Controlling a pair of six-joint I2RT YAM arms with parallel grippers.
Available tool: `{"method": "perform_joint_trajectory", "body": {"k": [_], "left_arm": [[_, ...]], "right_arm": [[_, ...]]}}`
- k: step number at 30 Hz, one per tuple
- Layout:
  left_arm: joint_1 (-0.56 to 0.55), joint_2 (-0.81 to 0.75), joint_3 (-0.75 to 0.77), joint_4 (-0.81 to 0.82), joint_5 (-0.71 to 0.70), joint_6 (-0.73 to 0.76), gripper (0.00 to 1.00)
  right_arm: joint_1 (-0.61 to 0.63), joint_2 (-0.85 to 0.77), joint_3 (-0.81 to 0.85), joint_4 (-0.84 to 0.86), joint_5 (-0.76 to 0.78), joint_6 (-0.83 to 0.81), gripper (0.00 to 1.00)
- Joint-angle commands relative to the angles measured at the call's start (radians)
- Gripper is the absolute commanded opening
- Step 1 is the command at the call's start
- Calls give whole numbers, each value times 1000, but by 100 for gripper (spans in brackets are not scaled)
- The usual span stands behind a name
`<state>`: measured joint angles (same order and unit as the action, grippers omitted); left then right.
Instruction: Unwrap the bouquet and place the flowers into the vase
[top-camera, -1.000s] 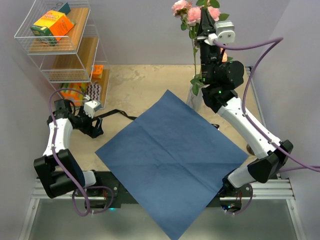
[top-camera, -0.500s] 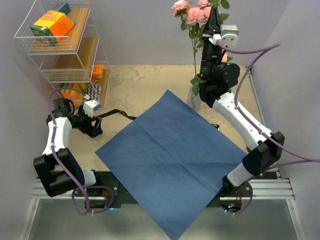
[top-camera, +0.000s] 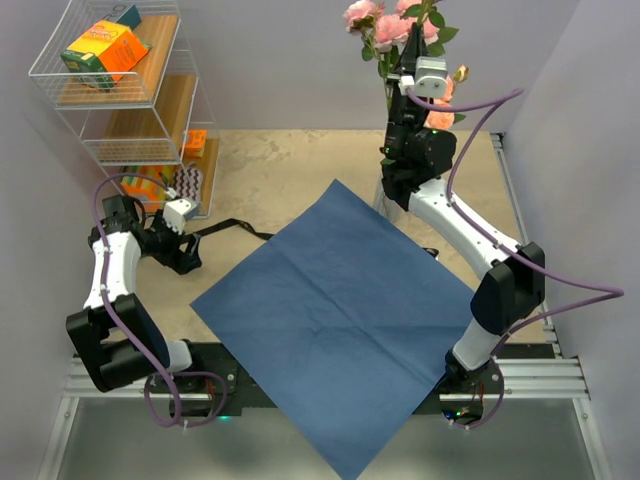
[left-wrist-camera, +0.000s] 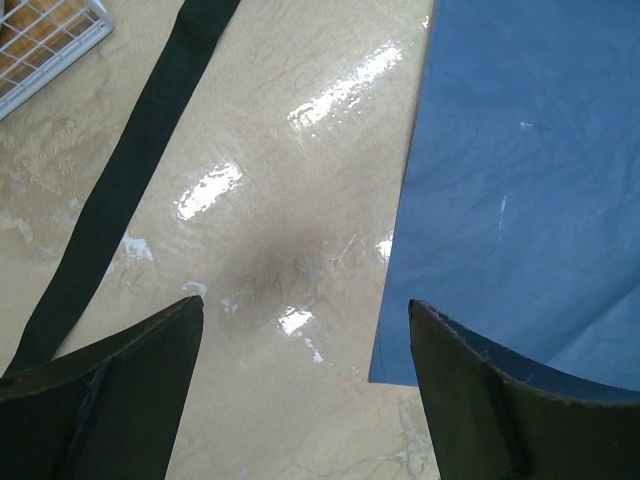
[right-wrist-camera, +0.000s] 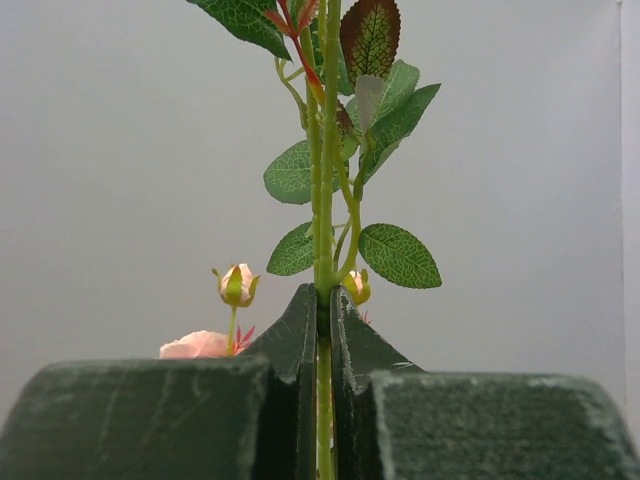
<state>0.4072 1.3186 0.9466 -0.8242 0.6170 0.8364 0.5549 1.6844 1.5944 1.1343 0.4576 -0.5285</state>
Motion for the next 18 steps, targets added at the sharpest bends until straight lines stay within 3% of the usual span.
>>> {"method": "perform_joint_trajectory", "body": {"k": [1,18], "left_arm": [[13,7,27,-15,15,33,88],[25,-10,52,-46,27,44,88]], "right_arm": [[-18,-11,12,64,0,-56,0],[-38,-75,-203,71,87,71,0]]}}
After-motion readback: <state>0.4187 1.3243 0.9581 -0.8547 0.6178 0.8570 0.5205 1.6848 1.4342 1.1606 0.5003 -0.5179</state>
